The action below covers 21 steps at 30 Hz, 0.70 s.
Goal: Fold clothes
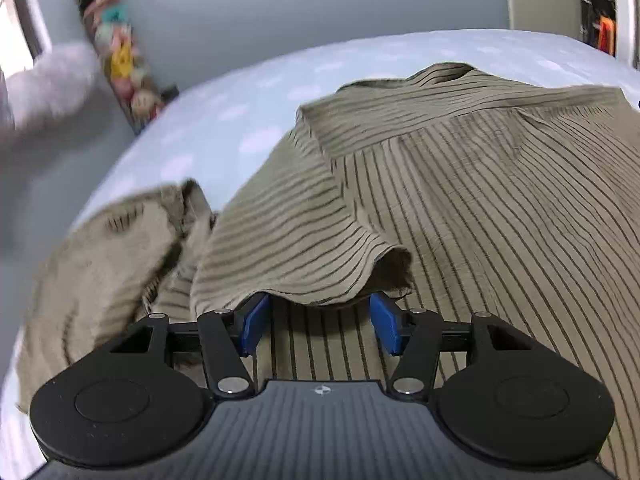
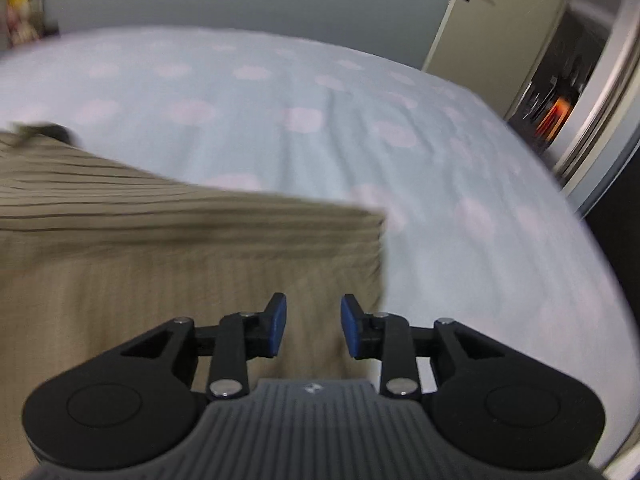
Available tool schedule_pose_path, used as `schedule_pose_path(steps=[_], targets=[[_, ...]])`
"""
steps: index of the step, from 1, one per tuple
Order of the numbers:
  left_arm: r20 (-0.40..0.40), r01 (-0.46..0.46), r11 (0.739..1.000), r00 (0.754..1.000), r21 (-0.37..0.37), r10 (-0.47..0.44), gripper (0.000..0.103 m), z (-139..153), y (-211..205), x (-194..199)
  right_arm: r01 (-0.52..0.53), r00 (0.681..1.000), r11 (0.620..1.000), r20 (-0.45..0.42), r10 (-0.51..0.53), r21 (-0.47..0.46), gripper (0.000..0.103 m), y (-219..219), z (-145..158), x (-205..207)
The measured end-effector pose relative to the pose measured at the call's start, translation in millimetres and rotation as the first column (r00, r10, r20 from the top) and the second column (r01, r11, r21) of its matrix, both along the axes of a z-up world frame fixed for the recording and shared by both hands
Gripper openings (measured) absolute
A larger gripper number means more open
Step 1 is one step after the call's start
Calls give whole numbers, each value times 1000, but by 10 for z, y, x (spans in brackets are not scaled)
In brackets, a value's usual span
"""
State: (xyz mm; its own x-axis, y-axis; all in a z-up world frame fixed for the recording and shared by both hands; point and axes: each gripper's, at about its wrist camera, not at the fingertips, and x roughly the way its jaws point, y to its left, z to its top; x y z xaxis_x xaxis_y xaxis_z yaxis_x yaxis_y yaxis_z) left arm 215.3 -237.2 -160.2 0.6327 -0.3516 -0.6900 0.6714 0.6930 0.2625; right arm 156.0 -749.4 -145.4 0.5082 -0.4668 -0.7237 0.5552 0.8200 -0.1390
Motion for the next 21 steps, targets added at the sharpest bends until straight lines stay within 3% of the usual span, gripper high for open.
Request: schedule_pose_path(steps=[4, 9, 14, 17, 21], targets=[[58, 82, 996, 995, 26, -83, 56, 20, -86, -233, -38, 994, 995, 109, 28, 92, 39, 686, -122, -560], [84, 133, 990, 987, 40, -136, 58, 0, -183, -419, -21, 976, 985, 218, -18, 173, 39, 1399, -247, -1039], [94, 102, 994, 990, 30, -105, 59, -92, -289, -398, -27, 947, 996, 322, -4, 90, 43, 1952, -248, -1122], [101, 52, 998, 993, 47, -57, 59, -173, -378, -278, -54, 925, 997, 379, 32, 48, 48, 2100, -259, -1061], [102, 64, 992, 992, 105, -75, 53, -303, -570, -180, -100, 910, 995, 405, 91, 0, 48, 2135, -383, -1010]])
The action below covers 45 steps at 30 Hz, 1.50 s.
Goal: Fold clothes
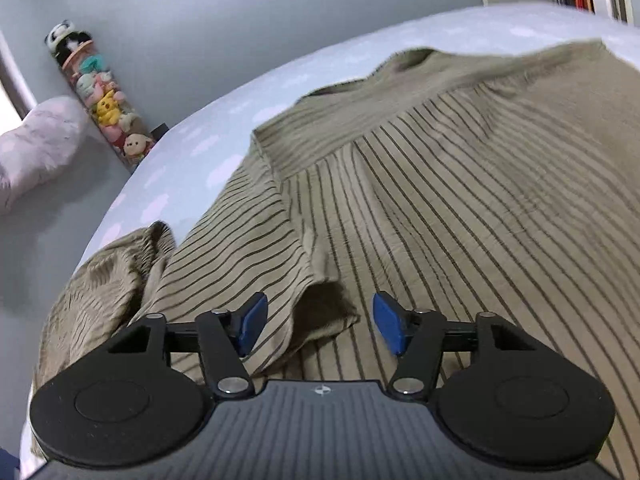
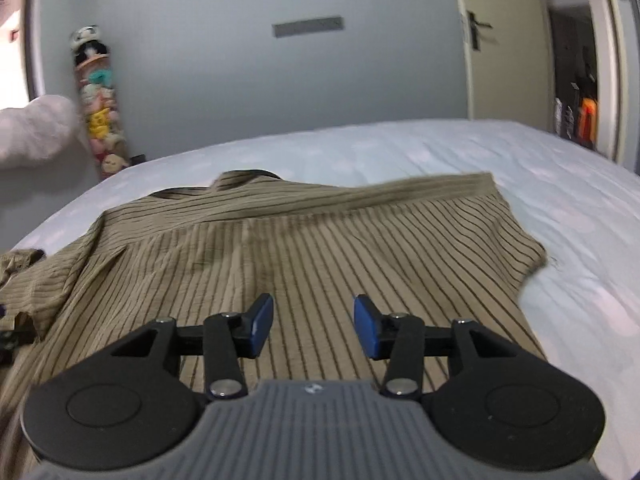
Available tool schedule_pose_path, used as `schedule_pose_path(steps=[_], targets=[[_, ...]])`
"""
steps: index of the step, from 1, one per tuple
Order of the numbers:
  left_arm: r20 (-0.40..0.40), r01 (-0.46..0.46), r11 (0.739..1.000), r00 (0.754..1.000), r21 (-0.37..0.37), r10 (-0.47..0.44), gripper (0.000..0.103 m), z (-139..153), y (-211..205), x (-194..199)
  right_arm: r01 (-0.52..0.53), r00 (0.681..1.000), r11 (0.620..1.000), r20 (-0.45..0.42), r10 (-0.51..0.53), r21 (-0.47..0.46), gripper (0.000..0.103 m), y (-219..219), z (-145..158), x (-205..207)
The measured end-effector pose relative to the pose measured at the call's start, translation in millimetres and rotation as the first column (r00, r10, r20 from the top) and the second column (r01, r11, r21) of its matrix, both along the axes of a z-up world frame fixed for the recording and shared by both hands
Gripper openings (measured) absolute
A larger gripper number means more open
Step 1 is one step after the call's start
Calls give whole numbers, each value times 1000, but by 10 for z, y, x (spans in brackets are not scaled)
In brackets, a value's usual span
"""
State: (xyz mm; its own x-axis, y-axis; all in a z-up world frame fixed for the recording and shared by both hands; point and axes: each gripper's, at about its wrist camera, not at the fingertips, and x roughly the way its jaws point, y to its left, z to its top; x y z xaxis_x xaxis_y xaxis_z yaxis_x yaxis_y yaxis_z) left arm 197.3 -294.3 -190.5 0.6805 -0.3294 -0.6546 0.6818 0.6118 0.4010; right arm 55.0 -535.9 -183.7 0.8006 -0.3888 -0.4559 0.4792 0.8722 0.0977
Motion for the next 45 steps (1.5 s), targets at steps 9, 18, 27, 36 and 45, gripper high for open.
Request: schedule_pose_path(steps=[9, 18, 27, 36, 45], targets=[[-37, -7, 996, 999, -93, 4, 2, 267, -91, 247, 1, 999, 1000, -32, -1, 18, 48, -119, -153, 80], [-30, -146, 964, 989, -221, 143, 2, 1316, 322, 1179, 3, 999, 1000, -40, -2, 6, 48, -122, -156, 96], [-44, -368, 913, 930, -178, 366, 1, 1530, 675, 2470, -18, 998, 1000, -58, 18, 8, 48, -149, -207, 149], [-1, -454, 891, 891, -15, 454, 1, 880, 638, 3224, -14, 995, 998, -95, 20, 60, 48, -231, -341, 230], [-12, -473, 880, 880, 48, 474, 6, 476, 549, 3391, -21, 992, 998, -120, 27, 55, 50, -272, -422, 264]])
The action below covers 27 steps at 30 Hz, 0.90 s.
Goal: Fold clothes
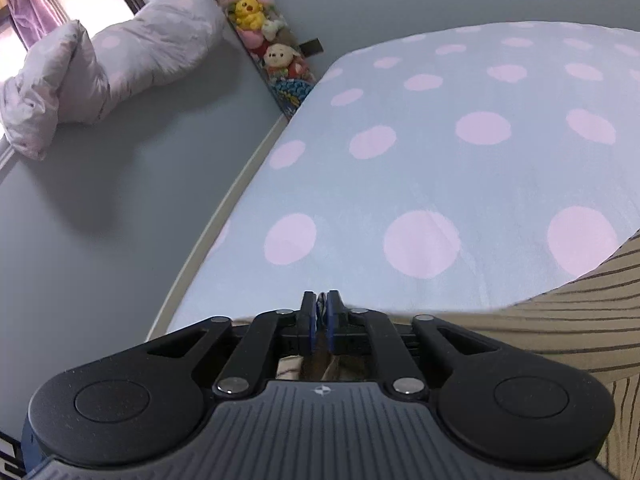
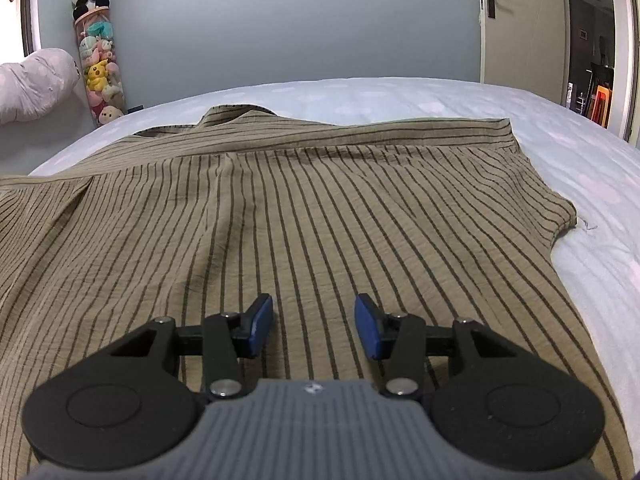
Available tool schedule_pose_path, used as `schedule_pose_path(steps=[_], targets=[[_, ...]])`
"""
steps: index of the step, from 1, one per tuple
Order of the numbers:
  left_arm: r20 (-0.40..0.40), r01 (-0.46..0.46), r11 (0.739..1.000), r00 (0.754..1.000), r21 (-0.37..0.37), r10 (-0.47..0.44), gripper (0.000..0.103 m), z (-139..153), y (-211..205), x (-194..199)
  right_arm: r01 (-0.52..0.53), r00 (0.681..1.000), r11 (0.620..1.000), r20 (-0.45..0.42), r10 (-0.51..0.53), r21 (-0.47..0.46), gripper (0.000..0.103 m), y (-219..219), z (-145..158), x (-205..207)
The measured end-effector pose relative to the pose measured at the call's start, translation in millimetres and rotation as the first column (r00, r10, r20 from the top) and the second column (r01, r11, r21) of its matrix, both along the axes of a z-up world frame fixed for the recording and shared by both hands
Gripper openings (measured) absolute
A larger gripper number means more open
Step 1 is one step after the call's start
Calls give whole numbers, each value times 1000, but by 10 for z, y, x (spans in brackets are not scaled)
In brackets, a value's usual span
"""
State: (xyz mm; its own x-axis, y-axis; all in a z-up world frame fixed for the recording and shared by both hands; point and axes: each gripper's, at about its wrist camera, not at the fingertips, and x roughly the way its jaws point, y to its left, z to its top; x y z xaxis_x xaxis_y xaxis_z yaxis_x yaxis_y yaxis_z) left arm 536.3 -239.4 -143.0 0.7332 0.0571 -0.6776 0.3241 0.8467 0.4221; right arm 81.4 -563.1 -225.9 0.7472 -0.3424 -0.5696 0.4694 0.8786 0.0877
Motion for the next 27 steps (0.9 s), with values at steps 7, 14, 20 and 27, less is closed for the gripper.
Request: schedule_pose_path(steps=[7, 14, 20, 27], targets=[[43, -45, 997, 998, -65, 48, 24, 356, 307, -281, -8, 1000, 1000, 15, 8, 23, 50, 0, 35, -22], [-28, 6, 980, 1000, -201, -12, 28, 663, 598, -1392, -29, 1000, 996, 13, 28, 81, 56, -23, 9, -87], [-191, 37, 941, 976, -336, -107, 29, 711, 907, -2635, -49, 999, 983, -5, 51, 175, 57, -99, 182, -270], [-234, 32, 940, 965, -341, -117, 29, 840, 1227, -3684, 0, 999, 937, -34, 13, 350, 57, -585, 733, -1094]])
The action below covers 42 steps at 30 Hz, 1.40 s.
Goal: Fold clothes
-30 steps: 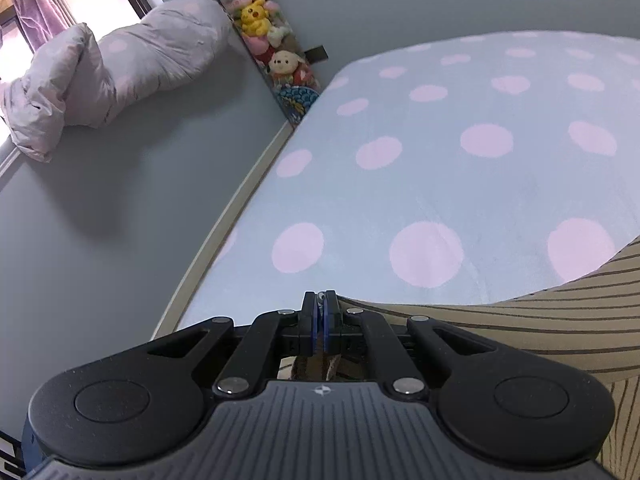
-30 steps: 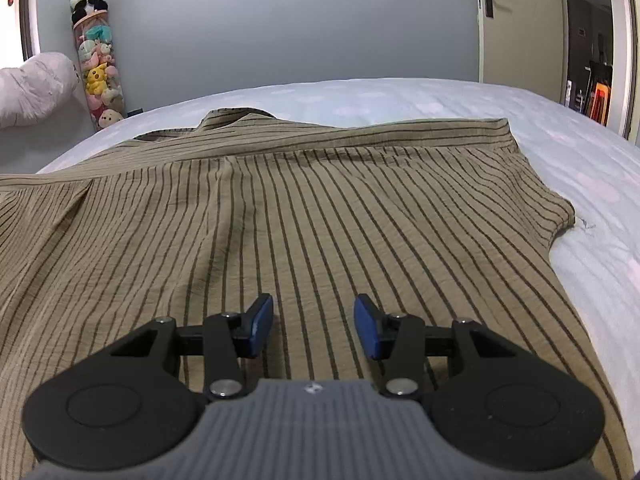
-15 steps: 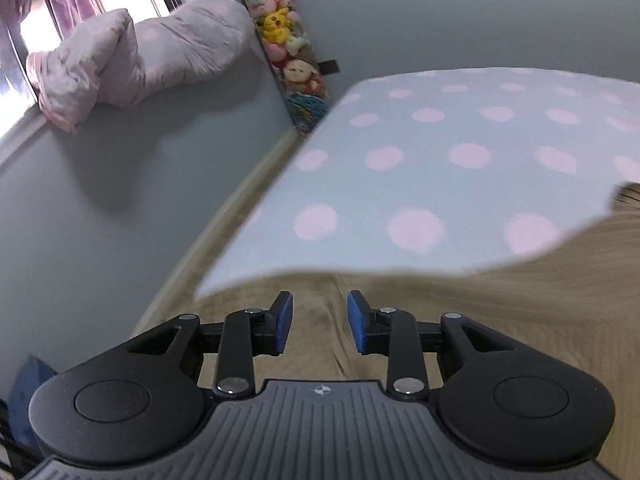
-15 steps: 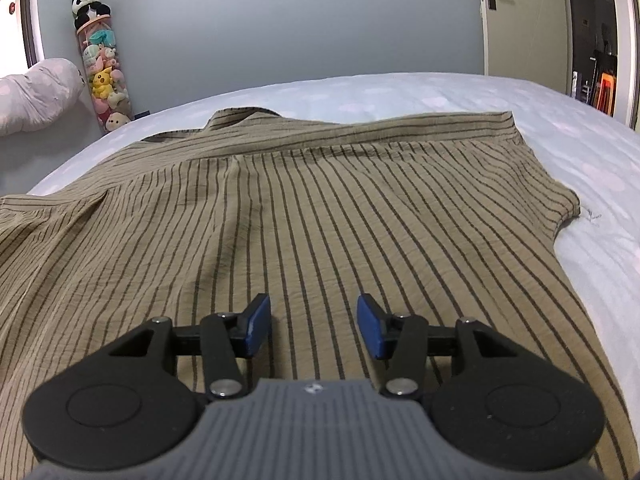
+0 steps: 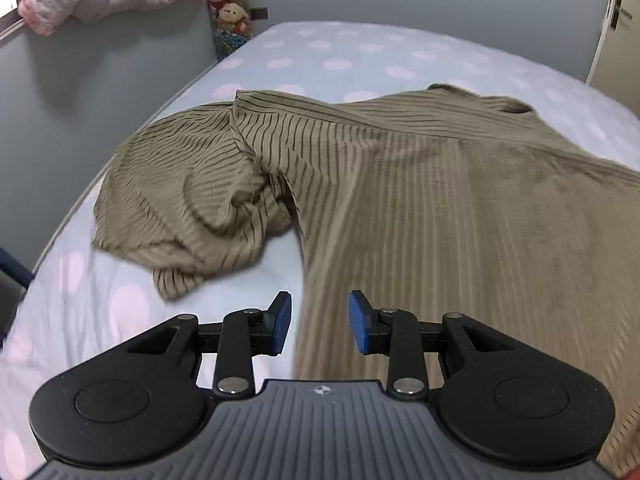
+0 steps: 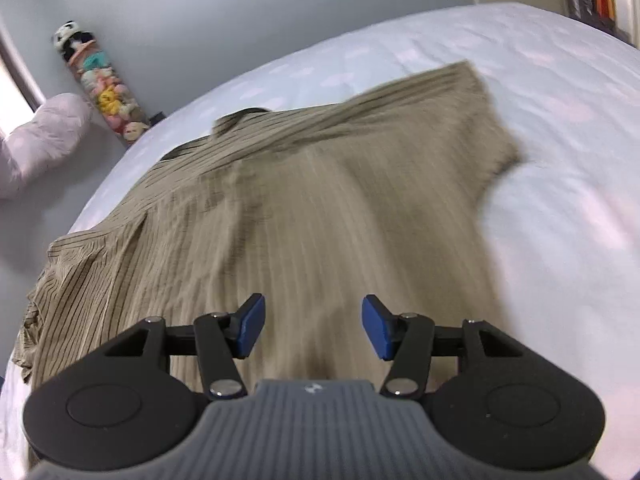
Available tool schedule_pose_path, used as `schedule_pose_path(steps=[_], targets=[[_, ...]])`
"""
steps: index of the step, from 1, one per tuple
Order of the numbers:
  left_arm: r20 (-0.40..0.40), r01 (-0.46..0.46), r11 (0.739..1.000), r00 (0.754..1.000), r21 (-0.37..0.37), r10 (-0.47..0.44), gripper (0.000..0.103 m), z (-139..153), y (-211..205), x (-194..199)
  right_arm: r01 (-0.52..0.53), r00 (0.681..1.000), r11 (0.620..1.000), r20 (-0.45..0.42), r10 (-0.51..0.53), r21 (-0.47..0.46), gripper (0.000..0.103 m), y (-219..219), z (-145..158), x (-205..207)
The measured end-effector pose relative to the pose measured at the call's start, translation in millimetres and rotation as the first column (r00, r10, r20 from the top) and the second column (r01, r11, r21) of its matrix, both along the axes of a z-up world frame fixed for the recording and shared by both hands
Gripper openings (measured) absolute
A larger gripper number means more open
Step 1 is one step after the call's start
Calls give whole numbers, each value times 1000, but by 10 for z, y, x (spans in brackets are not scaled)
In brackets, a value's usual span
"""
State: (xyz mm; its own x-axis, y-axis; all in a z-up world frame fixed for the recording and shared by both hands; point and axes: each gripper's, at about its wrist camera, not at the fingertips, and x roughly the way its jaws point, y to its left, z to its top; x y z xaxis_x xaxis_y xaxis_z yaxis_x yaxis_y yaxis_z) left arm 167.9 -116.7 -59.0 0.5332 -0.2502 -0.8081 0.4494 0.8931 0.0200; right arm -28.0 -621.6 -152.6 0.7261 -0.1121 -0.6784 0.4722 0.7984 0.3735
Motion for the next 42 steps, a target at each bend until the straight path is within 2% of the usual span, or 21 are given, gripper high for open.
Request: schedule_pose_path(steps=[3, 5, 7, 9, 12, 14, 18, 20, 21, 22, 26, 32, 34, 36, 39, 42], targets=[[14, 17, 999, 1000, -49, -16, 29, 164, 51, -320, 11, 999, 1000, -51, -11, -5, 57, -163, 125, -411], [50, 36, 999, 998, -33, -34, 30, 261, 43, -499, 13, 995, 1000, -94, -14, -7, 57, -233, 140, -702], [82, 49, 998, 996, -26, -47, 32, 347, 42, -651, 12, 990, 1000, -138, -8, 29, 57, -280, 67, -962], [106, 56, 998, 993, -31, -53, 40, 422, 51, -769, 15, 984, 997, -178, -1, 77, 54, -311, -28, -1193], [131, 68, 997, 989, -36, -63, 42, 484, 57, -923, -2, 979, 985, -200, 37, 174, 50, -270, -195, -1418], [135, 80, 996, 988, -34, -75, 42, 507, 69, -989, -16, 979, 975, -195, 61, 222, 48, -228, -285, -1490], [124, 84, 995, 989, -52, -77, 42, 535, 181, -1090, -25, 977, 965, -197, 78, 259, 44, -159, -448, -1435], [122, 77, 996, 990, -49, -71, 42, 550, 259, -1112, -24, 976, 956, -202, 86, 291, 30, -136, -549, -1395], [125, 68, 997, 990, -42, -62, 42, 564, 307, -1116, -24, 975, 952, -203, 90, 305, 11, -128, -576, -1388], [127, 60, 997, 990, -39, -55, 42, 577, 356, -1113, -23, 974, 951, -207, 91, 309, 5, -117, -580, -1377], [117, 35, 999, 993, -36, -31, 42, 609, 549, -1049, -31, 972, 961, -214, 93, 276, 2, -135, -449, -1424], [111, 74, 996, 991, 53, -80, 42, 604, 664, -864, 0, 960, 976, -272, 60, 217, 1, -300, -336, -1620], [62, 114, 992, 991, 54, -118, 42, 570, 690, -745, 9, 959, 973, -278, 56, 230, 3, -335, -367, -1652], [-25, 141, 990, 990, 22, -140, 42, 511, 746, -612, 2, 952, 976, -299, 64, 217, 9, -308, -376, -1663], [-143, 188, 982, 972, 2, -185, 42, 384, 835, -430, -5, 944, 987, -325, 58, 160, 10, -252, -323, -1713], [-255, 214, 977, 945, 12, -204, 43, 183, 909, -271, 18, 961, 994, -276, 12, 108, 12, -178, -122, -1815]])
